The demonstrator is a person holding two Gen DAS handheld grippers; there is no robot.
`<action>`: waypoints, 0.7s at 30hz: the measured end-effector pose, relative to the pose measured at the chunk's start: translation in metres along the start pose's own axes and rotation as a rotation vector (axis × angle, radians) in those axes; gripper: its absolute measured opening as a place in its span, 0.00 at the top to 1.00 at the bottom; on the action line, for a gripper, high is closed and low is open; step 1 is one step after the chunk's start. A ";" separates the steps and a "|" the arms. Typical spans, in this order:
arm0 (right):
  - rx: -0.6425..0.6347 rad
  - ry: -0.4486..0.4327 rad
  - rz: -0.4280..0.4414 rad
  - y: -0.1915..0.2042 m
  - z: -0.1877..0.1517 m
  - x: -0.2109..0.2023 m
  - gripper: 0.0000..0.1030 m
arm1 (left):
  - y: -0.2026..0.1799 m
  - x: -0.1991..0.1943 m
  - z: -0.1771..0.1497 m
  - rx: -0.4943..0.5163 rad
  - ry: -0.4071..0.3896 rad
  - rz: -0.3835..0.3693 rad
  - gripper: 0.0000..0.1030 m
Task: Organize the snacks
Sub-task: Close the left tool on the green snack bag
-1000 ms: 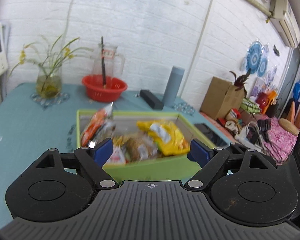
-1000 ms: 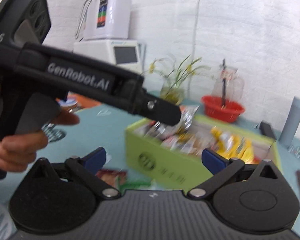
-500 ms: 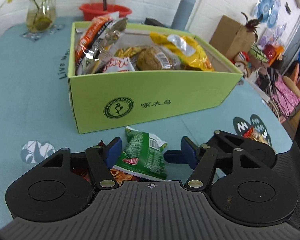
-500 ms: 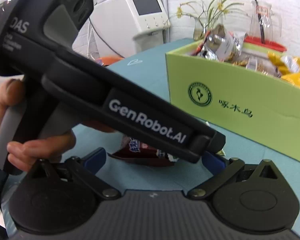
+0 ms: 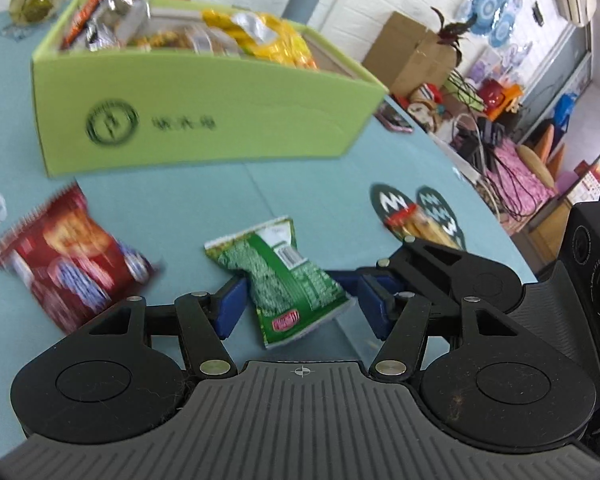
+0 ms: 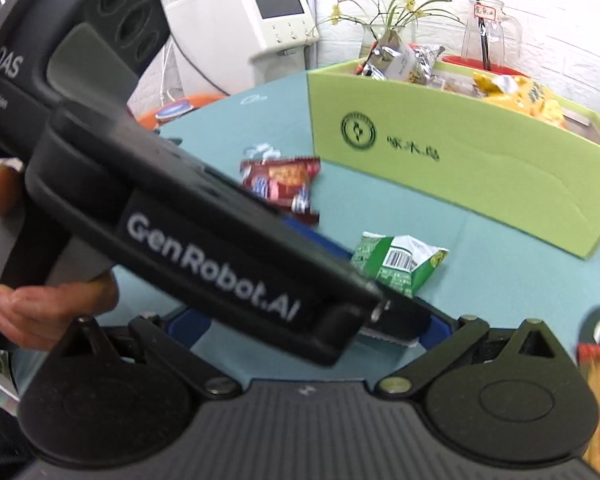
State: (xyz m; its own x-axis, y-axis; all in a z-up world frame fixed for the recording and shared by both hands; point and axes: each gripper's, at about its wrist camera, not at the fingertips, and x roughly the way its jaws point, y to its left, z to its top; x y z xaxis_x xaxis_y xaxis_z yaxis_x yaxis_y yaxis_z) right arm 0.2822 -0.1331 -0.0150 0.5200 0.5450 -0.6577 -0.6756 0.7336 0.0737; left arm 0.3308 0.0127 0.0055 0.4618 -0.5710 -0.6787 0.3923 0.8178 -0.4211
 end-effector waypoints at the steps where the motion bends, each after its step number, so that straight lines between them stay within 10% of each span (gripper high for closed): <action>1: -0.003 -0.004 -0.013 0.002 -0.005 -0.003 0.01 | -0.004 0.000 -0.006 -0.008 -0.005 0.008 0.58; 9: 0.023 -0.030 -0.127 0.013 -0.019 -0.005 0.01 | -0.021 -0.012 -0.027 -0.001 -0.062 0.114 0.38; 21: 0.064 -0.073 -0.123 -0.014 0.002 -0.013 0.01 | -0.010 -0.010 0.000 -0.043 -0.075 0.083 0.39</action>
State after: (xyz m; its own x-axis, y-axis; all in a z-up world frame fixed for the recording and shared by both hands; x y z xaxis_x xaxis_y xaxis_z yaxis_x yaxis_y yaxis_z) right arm 0.2863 -0.1494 -0.0058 0.6353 0.4758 -0.6083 -0.5707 0.8199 0.0454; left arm 0.3225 0.0100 0.0167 0.5502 -0.5035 -0.6661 0.3164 0.8640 -0.3917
